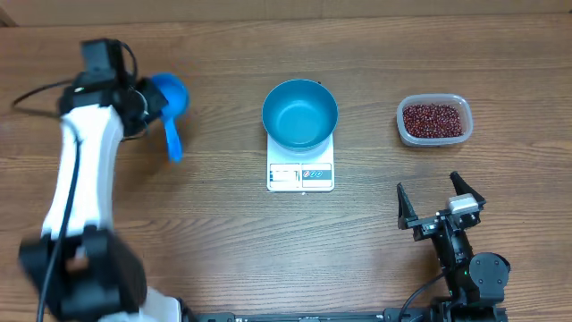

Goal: Scoop item into bowl and weigh 150g on scale
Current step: 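Lift the scoop with the left gripper and carry it over the teal bowl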

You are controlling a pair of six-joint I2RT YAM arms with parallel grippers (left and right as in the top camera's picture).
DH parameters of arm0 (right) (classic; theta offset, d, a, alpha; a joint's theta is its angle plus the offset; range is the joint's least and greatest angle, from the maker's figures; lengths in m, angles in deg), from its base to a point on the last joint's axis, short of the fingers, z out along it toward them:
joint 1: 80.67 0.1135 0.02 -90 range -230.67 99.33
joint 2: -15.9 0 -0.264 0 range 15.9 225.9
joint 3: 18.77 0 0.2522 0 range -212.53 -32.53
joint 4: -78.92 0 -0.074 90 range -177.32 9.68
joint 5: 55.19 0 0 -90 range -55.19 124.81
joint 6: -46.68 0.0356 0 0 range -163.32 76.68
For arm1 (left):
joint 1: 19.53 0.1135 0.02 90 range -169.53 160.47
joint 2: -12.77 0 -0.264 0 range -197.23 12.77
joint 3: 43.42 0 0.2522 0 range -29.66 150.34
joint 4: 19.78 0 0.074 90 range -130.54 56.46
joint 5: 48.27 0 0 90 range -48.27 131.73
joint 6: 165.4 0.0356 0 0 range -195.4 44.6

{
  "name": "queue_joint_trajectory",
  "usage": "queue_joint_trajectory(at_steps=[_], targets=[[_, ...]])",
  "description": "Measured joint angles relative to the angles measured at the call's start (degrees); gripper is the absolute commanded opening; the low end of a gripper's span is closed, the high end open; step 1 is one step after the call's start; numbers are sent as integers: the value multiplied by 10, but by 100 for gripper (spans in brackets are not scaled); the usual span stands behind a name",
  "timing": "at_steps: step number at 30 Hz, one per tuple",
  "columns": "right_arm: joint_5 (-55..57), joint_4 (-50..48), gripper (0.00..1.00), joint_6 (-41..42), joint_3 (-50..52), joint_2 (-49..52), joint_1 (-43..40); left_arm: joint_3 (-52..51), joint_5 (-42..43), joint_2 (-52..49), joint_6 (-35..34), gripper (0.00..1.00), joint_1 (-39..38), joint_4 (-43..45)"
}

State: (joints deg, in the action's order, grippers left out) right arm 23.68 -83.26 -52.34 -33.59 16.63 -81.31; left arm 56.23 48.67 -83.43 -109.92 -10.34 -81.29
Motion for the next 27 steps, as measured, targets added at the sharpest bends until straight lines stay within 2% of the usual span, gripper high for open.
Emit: queue_joint_trajectory(at_steps=[6,13,22,27], targets=[[0,0,100,0,0,0,0,13,66,114,-163,4,-26,-27],[0,0,100,0,0,0,0,13,101,110,-310,5,-118,-86],[-3,0,100,0,0,0,0,13,-45,105,-469,4,-266,-115],[-75,-49,100,42,0,0,0,13,-139,105,-534,4,-306,-114]])
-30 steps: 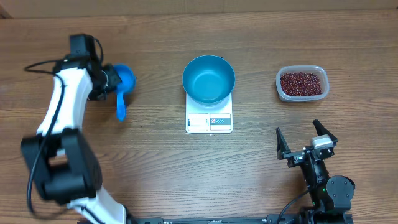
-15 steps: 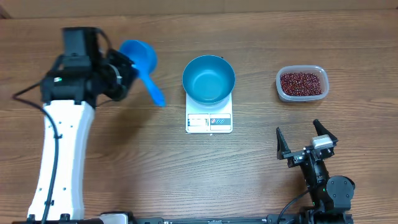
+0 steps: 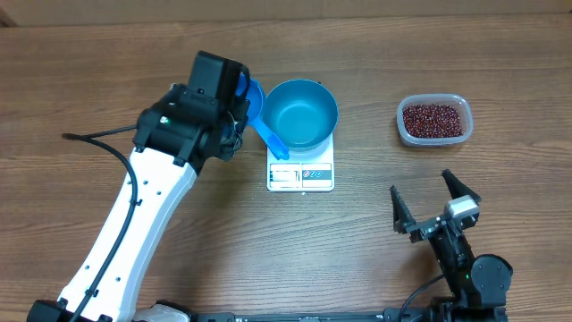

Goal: Scoop item into bowl and weigh 150g on scale
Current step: 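Lift the scoop with the left gripper and carry it over the teal bowl, then reach the right gripper to the scoop and grasp its handle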

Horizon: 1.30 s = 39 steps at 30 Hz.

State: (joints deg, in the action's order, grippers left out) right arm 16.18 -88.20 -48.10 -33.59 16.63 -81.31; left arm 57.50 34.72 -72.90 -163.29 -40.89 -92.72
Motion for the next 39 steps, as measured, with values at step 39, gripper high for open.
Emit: queue_joint_trajectory(at_steps=[39], targets=[[-407,151,100,384,-522,730,0,0,-25,-8,-92,4,0,-6]])
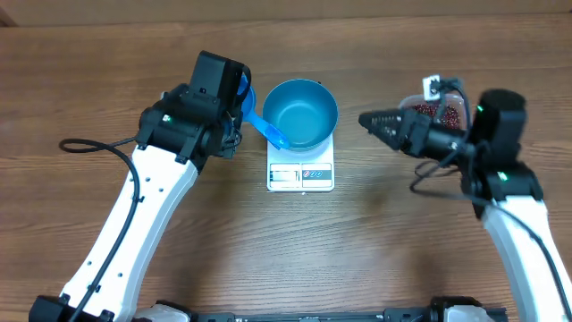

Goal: Scoop item into bowl and weigh 150g on scale
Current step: 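Reach the right gripper to the scoop and grasp its handle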

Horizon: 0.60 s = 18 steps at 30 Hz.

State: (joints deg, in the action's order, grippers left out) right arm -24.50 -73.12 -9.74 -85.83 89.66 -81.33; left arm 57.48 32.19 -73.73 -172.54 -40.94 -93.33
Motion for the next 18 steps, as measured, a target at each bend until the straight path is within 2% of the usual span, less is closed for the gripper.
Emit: queue_joint_trajectory(at_steps=[2,5,7,11,14,18], targets=[[-18,-1,100,26,0,42,0,0,1,-1,0,4,0,0],[-52,-40,78,50,0,97,2,0,2,-1,0,4,0,0],[-66,-64,72,54,0,116,10,0,3,-1,0,4,0,0],[-59,-106,70,57,0,118,45,0,4,-1,0,4,0,0],[-32,-135,61,61,0,112,90,0,10,-1,0,4,0,0],[10,-165,57,76,0,107,139,0,31,-1,-3,4,0,-1]])
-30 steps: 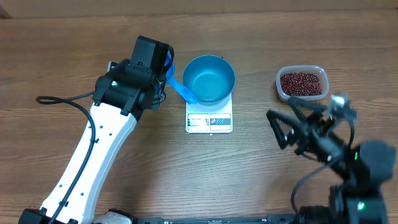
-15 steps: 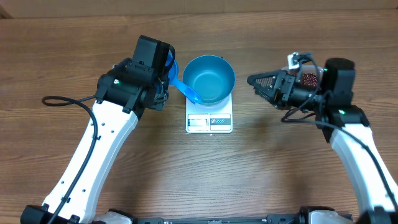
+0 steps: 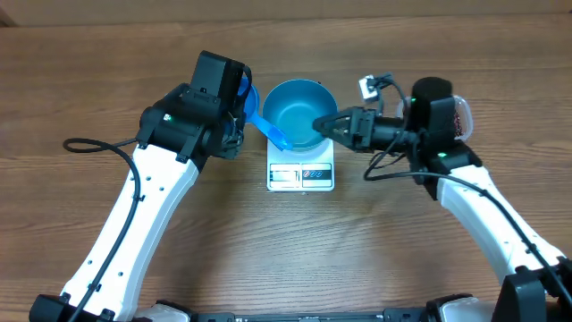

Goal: Scoop item into bowl and weigh 150g on scale
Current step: 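Reach the right gripper to the scoop and grasp its handle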

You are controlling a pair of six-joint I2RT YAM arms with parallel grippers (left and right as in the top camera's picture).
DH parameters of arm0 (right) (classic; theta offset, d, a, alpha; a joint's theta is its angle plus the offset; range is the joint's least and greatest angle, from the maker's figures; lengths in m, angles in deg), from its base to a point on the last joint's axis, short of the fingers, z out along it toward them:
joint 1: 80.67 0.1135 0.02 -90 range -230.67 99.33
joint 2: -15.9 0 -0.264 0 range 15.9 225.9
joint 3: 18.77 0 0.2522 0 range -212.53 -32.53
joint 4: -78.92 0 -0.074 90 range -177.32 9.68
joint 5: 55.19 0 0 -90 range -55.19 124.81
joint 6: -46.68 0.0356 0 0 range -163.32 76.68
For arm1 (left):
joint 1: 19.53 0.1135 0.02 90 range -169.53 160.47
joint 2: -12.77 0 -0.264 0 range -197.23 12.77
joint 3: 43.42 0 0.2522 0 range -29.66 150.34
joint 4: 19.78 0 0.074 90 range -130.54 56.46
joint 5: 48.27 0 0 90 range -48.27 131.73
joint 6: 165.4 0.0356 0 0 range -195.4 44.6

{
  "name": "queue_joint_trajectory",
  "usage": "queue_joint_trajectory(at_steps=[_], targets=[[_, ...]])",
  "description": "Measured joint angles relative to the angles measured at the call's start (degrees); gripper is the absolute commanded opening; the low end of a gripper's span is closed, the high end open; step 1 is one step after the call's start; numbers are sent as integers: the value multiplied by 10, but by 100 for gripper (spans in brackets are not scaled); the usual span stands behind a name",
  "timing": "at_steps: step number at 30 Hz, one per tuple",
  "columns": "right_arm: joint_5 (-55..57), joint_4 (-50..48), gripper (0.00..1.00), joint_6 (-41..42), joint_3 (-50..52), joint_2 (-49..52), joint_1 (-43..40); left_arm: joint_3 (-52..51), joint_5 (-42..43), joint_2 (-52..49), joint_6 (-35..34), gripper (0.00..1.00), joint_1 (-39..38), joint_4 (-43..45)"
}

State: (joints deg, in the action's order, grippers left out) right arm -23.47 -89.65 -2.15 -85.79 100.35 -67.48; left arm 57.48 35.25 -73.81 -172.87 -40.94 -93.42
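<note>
A blue bowl (image 3: 290, 107) stands on the white scale (image 3: 300, 175) at mid-table. My left gripper (image 3: 242, 114) is shut on a blue scoop (image 3: 271, 131) just left of the bowl. The scoop's handle slants down onto the bowl's left rim. My right gripper (image 3: 317, 125) reaches in from the right with its tips over the bowl's right rim. Its fingers lie stacked in the overhead view, so their gap does not show. The tub of red beans (image 3: 462, 114) is mostly hidden behind the right arm.
The left arm runs from the lower left up to the bowl. The right arm runs from the lower right. Cables loop beside both arms on the wooden table (image 3: 286, 259).
My right gripper has moved left, from beside the bean tub to the bowl's right rim. The left gripper and scoop have stayed by the bowl's left rim.
My left gripper held the blue scoop at the far left, and the right gripper rested open at the table's front right. Then the scoop was at the bowl's left rim. The right arm was later raised near the bean tub, and now it reaches the bowl.
</note>
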Motion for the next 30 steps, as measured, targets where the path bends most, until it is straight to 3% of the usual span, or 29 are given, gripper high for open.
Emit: queue_joint_trajectory(at_steps=[10,18,30], targets=[[101,-119,48,57,0,-22,60,0,30,0,-87,4,0,1],[140,-135,49,115,0,-43,64,0,31,0,-135,4,0,16],[155,-111,43,132,0,-43,109,0,54,0,-133,4,0,15]])
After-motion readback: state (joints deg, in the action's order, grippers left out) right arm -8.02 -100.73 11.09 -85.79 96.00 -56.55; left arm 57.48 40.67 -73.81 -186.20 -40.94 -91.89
